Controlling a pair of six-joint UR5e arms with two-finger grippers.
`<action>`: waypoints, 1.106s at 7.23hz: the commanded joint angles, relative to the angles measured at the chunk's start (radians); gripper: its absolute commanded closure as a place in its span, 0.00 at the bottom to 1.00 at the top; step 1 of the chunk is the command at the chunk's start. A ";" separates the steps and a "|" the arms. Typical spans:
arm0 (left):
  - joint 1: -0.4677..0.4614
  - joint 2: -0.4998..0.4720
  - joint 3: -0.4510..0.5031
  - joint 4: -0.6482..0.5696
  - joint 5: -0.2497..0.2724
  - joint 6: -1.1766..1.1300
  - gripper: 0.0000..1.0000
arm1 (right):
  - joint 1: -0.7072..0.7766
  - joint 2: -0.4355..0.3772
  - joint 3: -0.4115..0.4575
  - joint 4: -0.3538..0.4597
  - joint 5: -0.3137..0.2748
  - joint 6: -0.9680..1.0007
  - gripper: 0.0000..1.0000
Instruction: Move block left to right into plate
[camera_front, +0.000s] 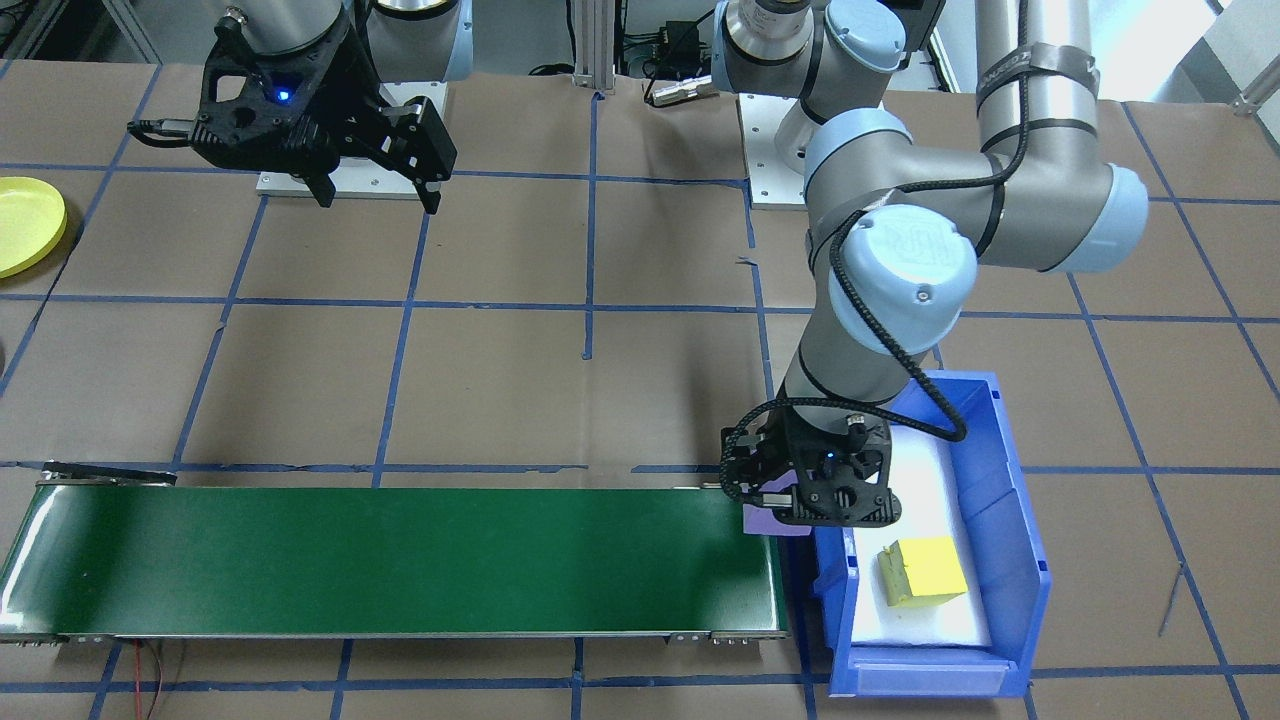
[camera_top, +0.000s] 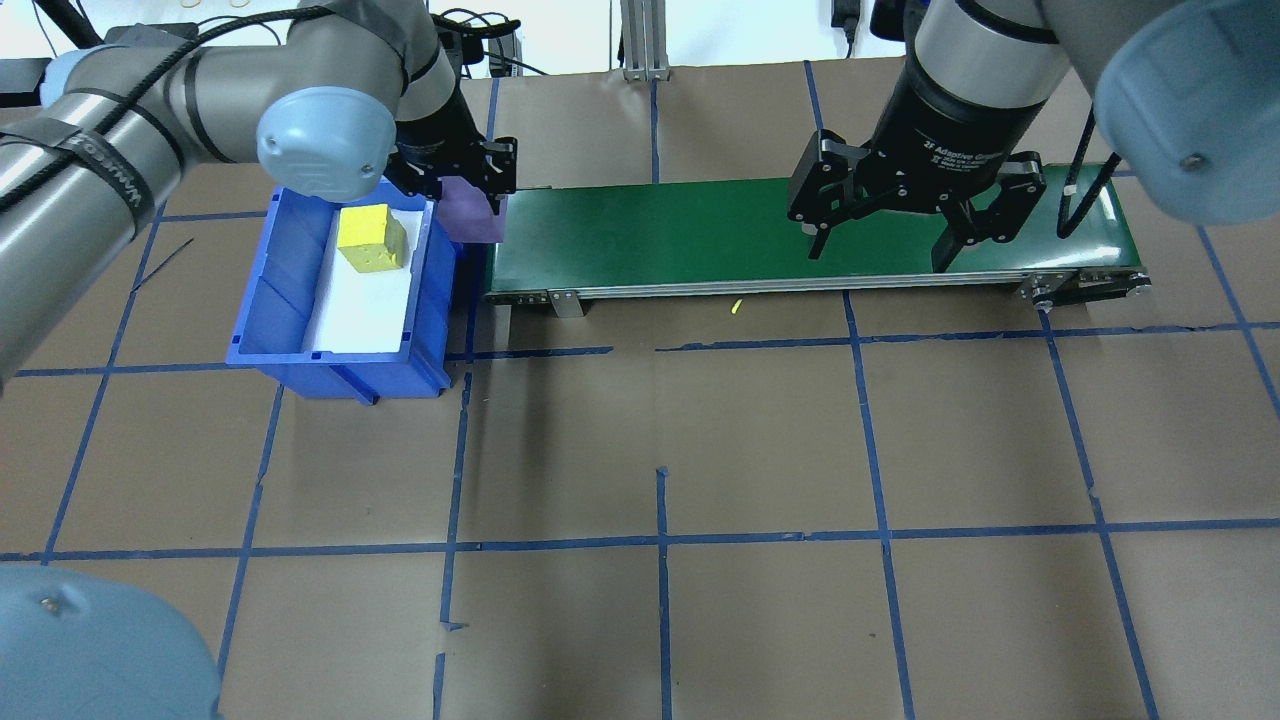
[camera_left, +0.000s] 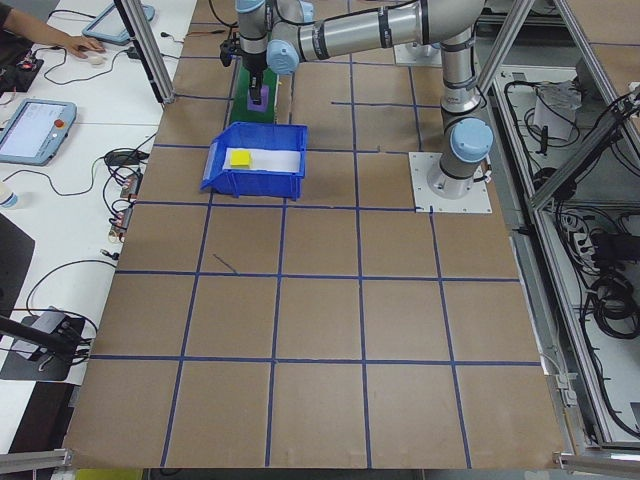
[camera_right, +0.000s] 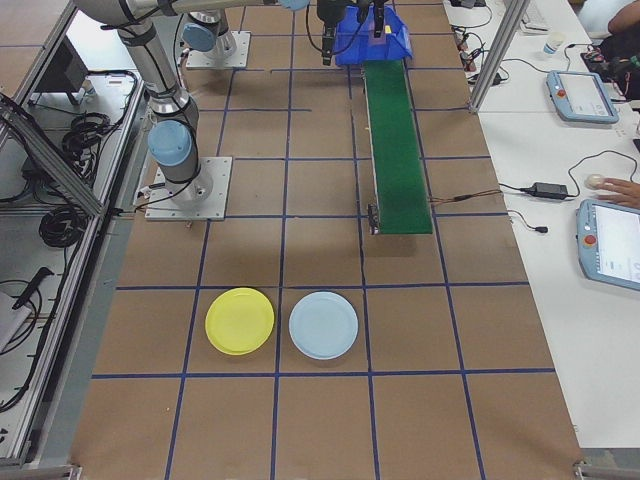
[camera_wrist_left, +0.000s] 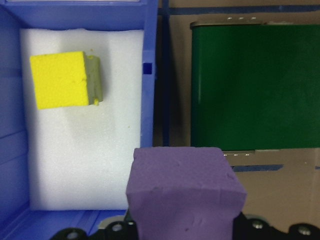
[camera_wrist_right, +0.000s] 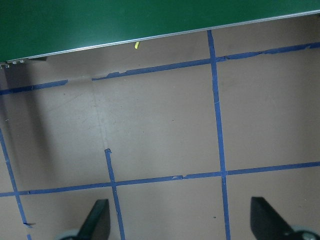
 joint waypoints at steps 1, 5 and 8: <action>-0.034 -0.062 0.052 0.028 0.009 -0.011 0.79 | 0.000 0.000 0.000 0.000 0.000 0.000 0.00; -0.036 -0.123 0.033 0.082 0.002 -0.012 0.76 | 0.002 0.000 0.002 0.000 0.000 0.000 0.00; -0.037 -0.131 -0.022 0.171 -0.005 -0.029 0.04 | 0.006 0.000 0.000 0.000 0.000 0.000 0.00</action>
